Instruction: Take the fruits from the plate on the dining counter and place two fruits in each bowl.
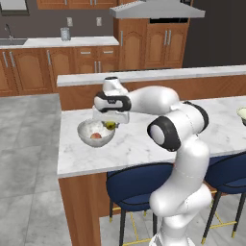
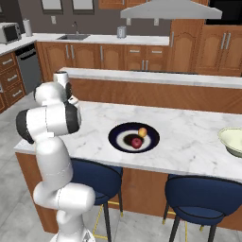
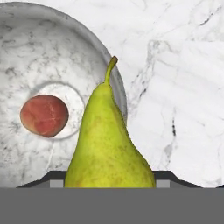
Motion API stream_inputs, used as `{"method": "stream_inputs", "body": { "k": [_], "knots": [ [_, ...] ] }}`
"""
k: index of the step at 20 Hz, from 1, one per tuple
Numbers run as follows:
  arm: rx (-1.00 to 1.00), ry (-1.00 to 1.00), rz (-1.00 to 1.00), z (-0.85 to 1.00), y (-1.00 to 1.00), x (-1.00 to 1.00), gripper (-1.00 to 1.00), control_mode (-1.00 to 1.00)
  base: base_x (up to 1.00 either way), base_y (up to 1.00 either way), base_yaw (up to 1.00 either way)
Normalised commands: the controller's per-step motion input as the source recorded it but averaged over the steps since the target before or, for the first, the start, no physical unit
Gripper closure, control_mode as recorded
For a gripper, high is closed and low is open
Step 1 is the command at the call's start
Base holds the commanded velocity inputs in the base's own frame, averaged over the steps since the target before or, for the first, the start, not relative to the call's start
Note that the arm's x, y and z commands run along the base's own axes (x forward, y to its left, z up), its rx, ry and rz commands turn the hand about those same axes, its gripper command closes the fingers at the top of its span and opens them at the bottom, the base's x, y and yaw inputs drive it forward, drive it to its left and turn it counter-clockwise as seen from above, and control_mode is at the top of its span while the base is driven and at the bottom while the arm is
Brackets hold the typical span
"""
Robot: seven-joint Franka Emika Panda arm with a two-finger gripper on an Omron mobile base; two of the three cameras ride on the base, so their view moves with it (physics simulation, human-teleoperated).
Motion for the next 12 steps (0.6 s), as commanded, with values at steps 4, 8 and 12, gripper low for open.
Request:
{"method": "stream_inputs", "body": {
  "k": [4, 8, 12],
  "knots": [
    [-0.06, 0.12, -0.1, 0.0, 0.16, 0.29, 1.0, -1.0, 0.0, 0.0, 0.0],
    [-0.11, 0.12, -0.1, 0.0, 0.29, 0.11, 1.0, -1.0, 0.0, 0.0, 0.0],
    [-0.15, 0.04, -0.06, -0.12, 0.16, 0.0, 1.0, -1.0, 0.0, 0.0, 0.0]
  ]
}}
